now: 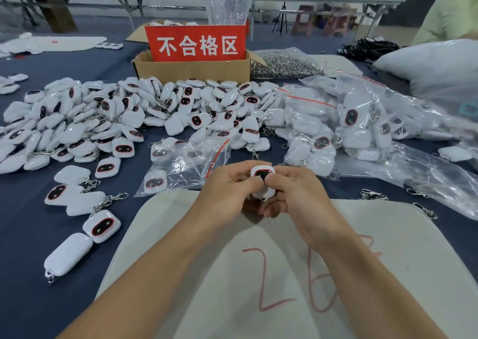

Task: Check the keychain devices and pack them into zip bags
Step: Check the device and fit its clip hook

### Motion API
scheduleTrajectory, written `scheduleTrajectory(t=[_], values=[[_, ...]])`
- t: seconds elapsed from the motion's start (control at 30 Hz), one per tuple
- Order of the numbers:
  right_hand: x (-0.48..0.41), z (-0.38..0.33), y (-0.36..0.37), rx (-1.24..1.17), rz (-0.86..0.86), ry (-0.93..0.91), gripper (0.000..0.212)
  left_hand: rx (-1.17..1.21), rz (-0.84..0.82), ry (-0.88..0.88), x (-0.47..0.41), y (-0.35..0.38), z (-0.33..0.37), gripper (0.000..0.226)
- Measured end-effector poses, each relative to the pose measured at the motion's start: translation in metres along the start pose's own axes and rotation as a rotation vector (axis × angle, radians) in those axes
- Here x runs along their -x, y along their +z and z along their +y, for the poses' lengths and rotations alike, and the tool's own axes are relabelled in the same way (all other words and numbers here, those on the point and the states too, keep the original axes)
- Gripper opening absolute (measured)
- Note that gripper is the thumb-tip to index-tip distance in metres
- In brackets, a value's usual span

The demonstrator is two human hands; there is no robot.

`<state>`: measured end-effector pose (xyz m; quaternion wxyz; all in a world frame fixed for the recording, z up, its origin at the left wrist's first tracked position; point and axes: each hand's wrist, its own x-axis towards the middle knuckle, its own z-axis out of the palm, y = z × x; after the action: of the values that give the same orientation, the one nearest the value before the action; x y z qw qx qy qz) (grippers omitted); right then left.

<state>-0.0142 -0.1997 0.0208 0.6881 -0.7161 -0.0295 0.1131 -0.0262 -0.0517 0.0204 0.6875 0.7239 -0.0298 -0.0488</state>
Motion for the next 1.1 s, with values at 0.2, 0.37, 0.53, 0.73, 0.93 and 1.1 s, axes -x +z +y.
scheduleTrajectory(t=[0.2, 0.37, 0.53, 0.73, 0.93, 1.1], values=[[0.0022, -0.0016, -0.0011, -0.001, -0.044, 0.005, 0.026, 0.045, 0.012, 0.007, 0.0018, 0.0016, 0.0028, 0.029], [0.0038, -0.0042, -0.0005, 0.012, -0.05, 0.005, 0.028, 0.045, 0.091, 0.016, 0.0046, 0.0043, 0.0024, 0.039], [0.0036, -0.0059, -0.0004, -0.002, -0.059, 0.012, 0.023, 0.081, 0.087, 0.003, 0.0037, 0.0036, 0.0026, 0.039], [0.0027, -0.0057, -0.0045, -0.012, -0.107, 0.001, 0.02, 0.096, 0.074, -0.005, 0.0017, 0.0036, 0.0031, 0.028], [0.0011, -0.0037, -0.0042, 0.01, -0.082, 0.022, 0.022, 0.07, 0.003, 0.034, 0.0025, 0.0036, 0.0044, 0.024], [0.0012, -0.0017, -0.0039, 0.016, -0.07, 0.017, 0.021, 0.057, 0.003, 0.035, 0.003, 0.0027, 0.0045, 0.024]])
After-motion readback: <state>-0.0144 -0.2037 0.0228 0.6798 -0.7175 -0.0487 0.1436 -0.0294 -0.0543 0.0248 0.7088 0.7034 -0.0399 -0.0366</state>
